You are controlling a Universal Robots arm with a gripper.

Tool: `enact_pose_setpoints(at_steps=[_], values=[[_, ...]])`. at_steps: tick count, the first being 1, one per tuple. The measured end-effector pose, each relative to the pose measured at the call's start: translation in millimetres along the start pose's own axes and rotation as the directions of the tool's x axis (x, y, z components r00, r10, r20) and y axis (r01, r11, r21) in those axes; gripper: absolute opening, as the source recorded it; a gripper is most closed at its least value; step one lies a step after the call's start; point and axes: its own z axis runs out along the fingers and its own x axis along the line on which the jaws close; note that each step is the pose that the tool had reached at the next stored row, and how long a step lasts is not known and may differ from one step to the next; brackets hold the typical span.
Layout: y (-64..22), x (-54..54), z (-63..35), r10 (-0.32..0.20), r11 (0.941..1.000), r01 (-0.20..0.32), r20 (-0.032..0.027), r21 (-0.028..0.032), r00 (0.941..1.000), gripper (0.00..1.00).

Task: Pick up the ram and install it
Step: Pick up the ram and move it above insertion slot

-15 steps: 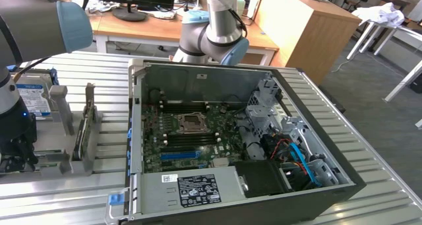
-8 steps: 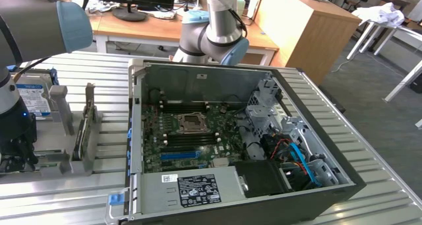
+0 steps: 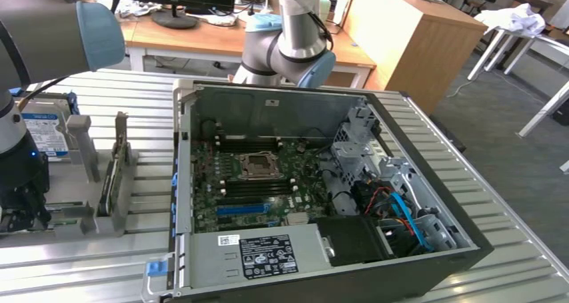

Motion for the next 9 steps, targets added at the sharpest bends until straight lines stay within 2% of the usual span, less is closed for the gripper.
enact_pose_setpoints(at_steps=[2, 9], values=[[0.0, 0.0, 0.0, 0.000, 1.0000, 0.000, 0.0000, 0.0001, 1.0000, 0.12], [0.0, -0.1, 0.0, 0.000, 1.0000, 0.000, 0.0000, 0.0010, 1.0000, 0.12]])
